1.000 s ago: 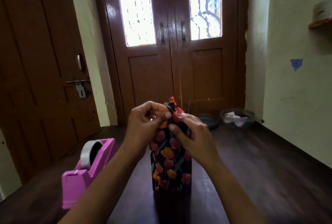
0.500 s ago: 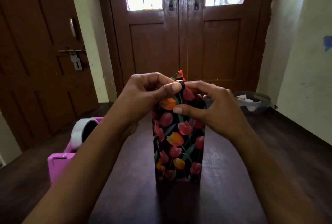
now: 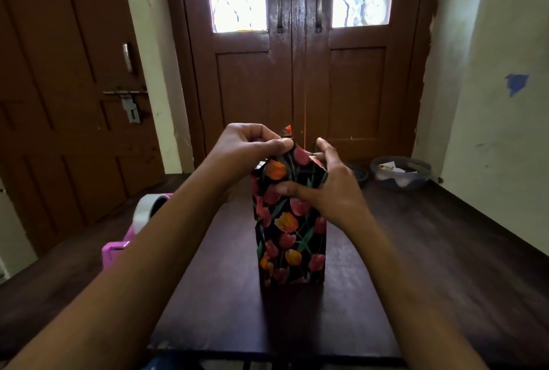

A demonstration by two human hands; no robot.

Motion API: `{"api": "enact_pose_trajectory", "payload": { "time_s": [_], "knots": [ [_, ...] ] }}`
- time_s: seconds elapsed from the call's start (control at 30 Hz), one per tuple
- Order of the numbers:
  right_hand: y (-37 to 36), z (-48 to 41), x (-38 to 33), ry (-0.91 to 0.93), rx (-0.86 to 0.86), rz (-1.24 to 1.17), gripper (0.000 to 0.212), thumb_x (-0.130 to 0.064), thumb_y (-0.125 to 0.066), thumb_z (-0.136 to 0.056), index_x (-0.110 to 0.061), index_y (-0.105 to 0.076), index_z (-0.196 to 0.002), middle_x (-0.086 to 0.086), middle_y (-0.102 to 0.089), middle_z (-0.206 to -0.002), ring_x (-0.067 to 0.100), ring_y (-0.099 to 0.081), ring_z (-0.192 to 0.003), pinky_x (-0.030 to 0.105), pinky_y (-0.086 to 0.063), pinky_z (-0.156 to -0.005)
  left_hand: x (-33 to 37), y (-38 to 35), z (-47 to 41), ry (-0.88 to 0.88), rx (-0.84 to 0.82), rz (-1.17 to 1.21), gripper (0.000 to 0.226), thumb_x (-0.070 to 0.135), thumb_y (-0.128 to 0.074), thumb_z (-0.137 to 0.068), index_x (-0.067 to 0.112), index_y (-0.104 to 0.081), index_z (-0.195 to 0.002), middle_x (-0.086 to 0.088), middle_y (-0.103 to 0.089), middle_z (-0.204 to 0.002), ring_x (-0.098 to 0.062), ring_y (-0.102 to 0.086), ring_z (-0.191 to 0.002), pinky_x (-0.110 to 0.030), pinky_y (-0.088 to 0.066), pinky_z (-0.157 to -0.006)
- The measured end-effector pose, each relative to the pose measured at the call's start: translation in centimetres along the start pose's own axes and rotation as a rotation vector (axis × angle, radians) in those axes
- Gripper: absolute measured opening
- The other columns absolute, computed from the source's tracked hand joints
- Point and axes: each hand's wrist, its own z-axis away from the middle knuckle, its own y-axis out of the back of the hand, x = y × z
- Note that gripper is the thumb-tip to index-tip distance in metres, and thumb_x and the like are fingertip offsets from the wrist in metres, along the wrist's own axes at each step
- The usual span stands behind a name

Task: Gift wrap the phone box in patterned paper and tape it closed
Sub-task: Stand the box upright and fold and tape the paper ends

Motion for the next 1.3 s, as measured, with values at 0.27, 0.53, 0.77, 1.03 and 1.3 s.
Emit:
{"api": "enact_pose_trajectory", "payload": {
  "time_s": [0.27,0.53,0.77,1.03,1.3],
  "knots": [
    [0.2,1.3,-0.5,0.116,0.067,0.101,0.104,-0.048,-0.082,-0.056,-0.012,-0.035,-0.141,0.005,-0.045,-0.14,0.018,-0.043,-0.127,0.024,-0.033,-0.1,-1.5,-0.9,0.5,-0.023,0.154,-0.176,0.019,0.032,-0.075,-0.075,0.016,-0.067,-0.071,-0.004,-0.068,-0.073,-0.017,-0.066,-0.071,-0.032,-0.055,-0.067],
    [0.3,1.2,0.0,0.137,0.096,0.079,0.106,-0.06,-0.072,-0.048,-0.015,-0.04,-0.138,0.002,-0.05,-0.132,0.009,-0.046,-0.115,0.021,-0.037,-0.094,-1.5,-1.0,-1.4,0.409,-0.011,0.139,0.042,0.02,-0.075,-0.075,0.011,-0.05,-0.108,-0.007,-0.057,-0.096,-0.016,-0.06,-0.078,-0.023,-0.051,-0.053],
    [-0.6,0.6,0.9,0.138,0.074,0.063,0.097,-0.051,-0.08,-0.057,-0.02,-0.038,-0.139,-0.004,-0.045,-0.129,0.004,-0.04,-0.111,0.026,-0.041,-0.095,-2.6,-0.3,-3.1,0.473,-0.325,0.24,0.009,0.011,-0.051,-0.09,0.008,-0.059,-0.094,-0.009,-0.068,-0.081,-0.02,-0.066,-0.067,-0.032,-0.055,-0.069],
    [-0.8,0.4,0.5,0.144,0.04,0.201,0.094,-0.053,-0.072,-0.068,-0.02,-0.028,-0.144,0.002,-0.038,-0.137,0.016,-0.04,-0.123,0.03,-0.038,-0.097,-3.5,-0.6,-3.4,0.487,-0.196,0.327,0.011,0.006,-0.053,-0.085,0.008,-0.058,-0.075,-0.007,-0.066,-0.063,-0.019,-0.064,-0.053,-0.029,-0.052,-0.06],
    [0.3,0.8,-2.2,0.256,0.133,0.496,0.09,-0.059,-0.061,-0.076,-0.015,-0.026,-0.146,0.003,-0.017,-0.154,0.019,-0.023,-0.139,0.026,-0.029,-0.104,-3.9,-0.4,-3.2,0.46,-0.054,0.265,0.007,0.01,-0.06,-0.079,0.012,-0.062,-0.085,-0.009,-0.065,-0.079,-0.022,-0.063,-0.068,-0.029,-0.05,-0.06]
  ]
}}
